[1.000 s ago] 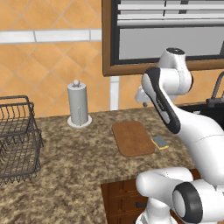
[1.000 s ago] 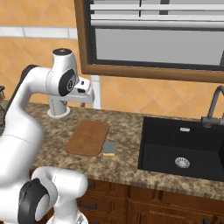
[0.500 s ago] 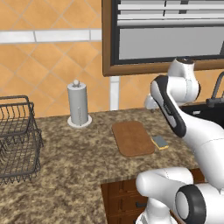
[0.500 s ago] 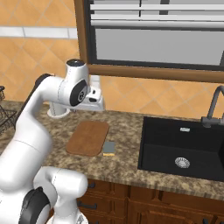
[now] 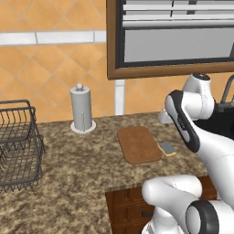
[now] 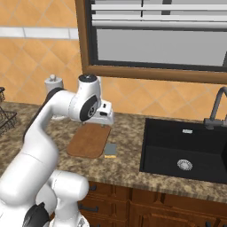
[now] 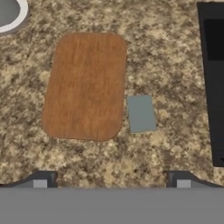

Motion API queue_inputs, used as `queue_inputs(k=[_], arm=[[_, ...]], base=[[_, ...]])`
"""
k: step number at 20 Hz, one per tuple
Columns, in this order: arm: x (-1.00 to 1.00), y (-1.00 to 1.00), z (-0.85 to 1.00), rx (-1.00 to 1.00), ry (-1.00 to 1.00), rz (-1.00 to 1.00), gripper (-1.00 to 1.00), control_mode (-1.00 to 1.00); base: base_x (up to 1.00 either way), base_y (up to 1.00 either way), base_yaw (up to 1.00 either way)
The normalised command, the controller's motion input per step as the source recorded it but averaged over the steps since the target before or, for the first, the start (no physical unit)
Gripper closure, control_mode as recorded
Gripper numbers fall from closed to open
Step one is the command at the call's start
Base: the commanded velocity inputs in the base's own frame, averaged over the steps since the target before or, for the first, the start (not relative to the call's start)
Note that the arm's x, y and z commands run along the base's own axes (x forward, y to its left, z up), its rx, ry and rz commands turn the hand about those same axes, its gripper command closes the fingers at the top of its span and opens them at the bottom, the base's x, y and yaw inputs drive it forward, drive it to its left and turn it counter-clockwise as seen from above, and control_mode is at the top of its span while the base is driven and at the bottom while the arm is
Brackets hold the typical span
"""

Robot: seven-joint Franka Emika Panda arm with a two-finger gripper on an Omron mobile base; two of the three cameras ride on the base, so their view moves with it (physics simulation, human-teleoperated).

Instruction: Pick up the sponge from the counter and clean the cutting board by briefly scrubbing or pressing down on the cutting board. Once finished, release the sponge.

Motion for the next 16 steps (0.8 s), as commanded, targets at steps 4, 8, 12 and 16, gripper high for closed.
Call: queue_inputs(k=[4, 8, 12, 16], arm=[[-0.08, -0.19, -0.22, 0.0, 0.06, 0.0, -1.0, -1.0], [-0.11, -0.14, -0.32, 0.0, 0.02, 0.0, -1.0, -1.0], [0.0, 0.01, -0.44, -0.11, 0.0, -0.01, -1.0, -1.0], [-0.02, -0.01, -0.31, -0.05, -0.01, 0.0, -1.0, -1.0]], base=[[0.0, 0.0, 0.0], [0.0, 0.0, 0.0], [0.0, 0.0, 0.0], [0.0, 0.0, 0.0]])
